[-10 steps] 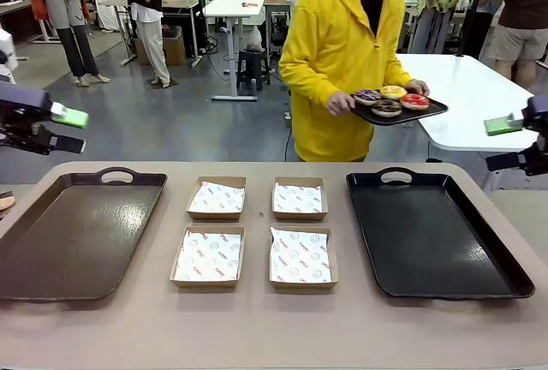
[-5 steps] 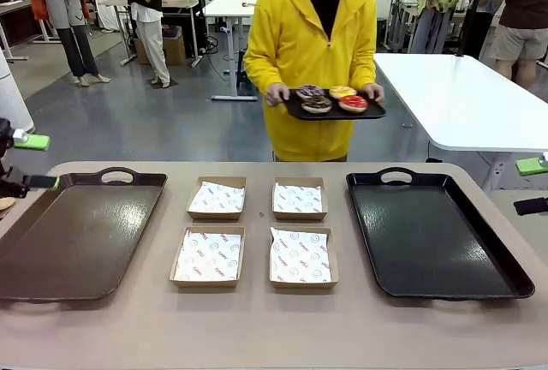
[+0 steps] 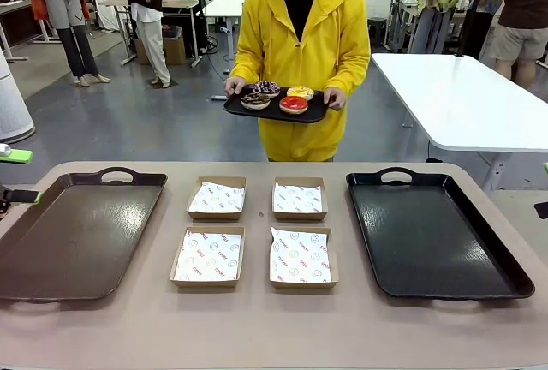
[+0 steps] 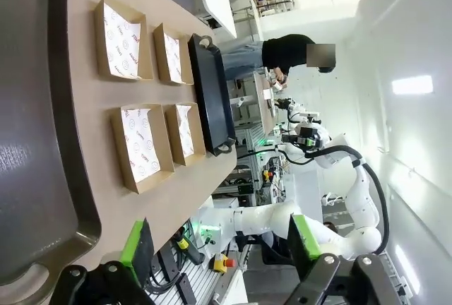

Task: Individually package the donuts and arrange them on the tray.
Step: Pick up one Paper togo box.

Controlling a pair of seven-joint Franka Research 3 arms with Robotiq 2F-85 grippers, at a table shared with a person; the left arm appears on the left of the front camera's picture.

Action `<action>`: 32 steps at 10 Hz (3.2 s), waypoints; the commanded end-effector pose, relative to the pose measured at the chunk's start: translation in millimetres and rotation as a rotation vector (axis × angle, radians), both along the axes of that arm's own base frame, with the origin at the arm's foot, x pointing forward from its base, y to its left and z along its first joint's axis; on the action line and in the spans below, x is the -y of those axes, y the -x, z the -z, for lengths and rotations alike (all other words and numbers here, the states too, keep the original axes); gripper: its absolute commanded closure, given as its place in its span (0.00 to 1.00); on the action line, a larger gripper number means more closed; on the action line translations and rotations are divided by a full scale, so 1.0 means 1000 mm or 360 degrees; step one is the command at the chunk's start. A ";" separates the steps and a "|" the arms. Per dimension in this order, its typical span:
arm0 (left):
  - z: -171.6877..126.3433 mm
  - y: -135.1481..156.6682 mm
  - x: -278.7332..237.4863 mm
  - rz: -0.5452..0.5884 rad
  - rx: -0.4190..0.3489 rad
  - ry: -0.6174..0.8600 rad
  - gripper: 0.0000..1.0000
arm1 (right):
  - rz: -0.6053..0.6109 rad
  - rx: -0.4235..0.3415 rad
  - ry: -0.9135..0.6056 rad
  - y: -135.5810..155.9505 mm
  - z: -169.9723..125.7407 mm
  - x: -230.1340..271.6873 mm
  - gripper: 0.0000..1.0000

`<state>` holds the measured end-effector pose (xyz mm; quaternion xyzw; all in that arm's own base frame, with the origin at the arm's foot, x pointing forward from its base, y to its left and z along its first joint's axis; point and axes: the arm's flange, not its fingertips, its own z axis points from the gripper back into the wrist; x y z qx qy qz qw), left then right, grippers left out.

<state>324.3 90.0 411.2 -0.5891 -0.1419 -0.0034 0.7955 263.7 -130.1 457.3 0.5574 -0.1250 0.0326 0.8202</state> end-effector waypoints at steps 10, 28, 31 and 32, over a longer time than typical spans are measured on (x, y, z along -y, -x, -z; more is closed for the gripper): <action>0.000 0.000 0.000 0.0000 0.0000 0.0000 0.00 | 0.0000 0.0000 0.0000 0.000 0.000 0.000 0.00; 0.000 0.000 0.000 0.0000 0.0000 0.0000 0.00 | 0.0000 0.0000 0.0000 0.000 0.000 0.000 0.00; 0.000 0.000 0.000 0.0000 0.0000 0.0000 0.00 | 0.0000 0.0000 0.0000 0.000 0.000 0.000 0.00; 0.000 0.000 0.000 0.0000 0.0000 0.0000 0.00 | -0.0012 -0.0034 0.0011 0.001 -0.003 0.002 0.00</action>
